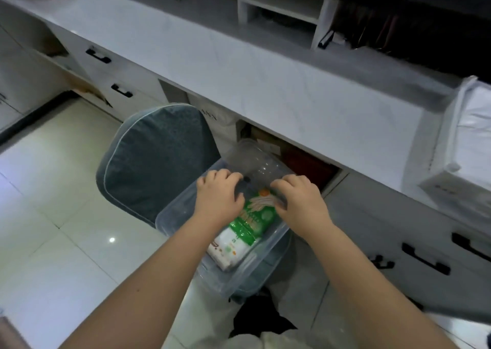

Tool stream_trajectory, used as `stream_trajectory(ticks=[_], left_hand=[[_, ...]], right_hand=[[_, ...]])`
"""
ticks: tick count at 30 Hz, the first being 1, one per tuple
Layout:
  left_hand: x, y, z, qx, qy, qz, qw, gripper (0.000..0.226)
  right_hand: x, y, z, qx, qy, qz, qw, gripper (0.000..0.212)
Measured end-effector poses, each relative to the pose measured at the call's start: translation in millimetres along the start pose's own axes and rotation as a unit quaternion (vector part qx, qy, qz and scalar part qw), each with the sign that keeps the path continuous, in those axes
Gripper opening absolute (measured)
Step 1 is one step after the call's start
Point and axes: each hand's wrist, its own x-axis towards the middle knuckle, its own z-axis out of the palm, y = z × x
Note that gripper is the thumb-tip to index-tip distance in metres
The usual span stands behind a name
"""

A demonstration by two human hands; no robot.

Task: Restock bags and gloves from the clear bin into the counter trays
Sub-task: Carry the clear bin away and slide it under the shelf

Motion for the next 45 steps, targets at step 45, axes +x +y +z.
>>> stream_trajectory(ticks=[45], left_hand=[[118, -230, 169, -0.393, -0.361, -0.194, 0.823, 0.046]], right_hand=[[-67, -77, 295, 0.514, 0.250, 0.676, 0.465, 0.048]])
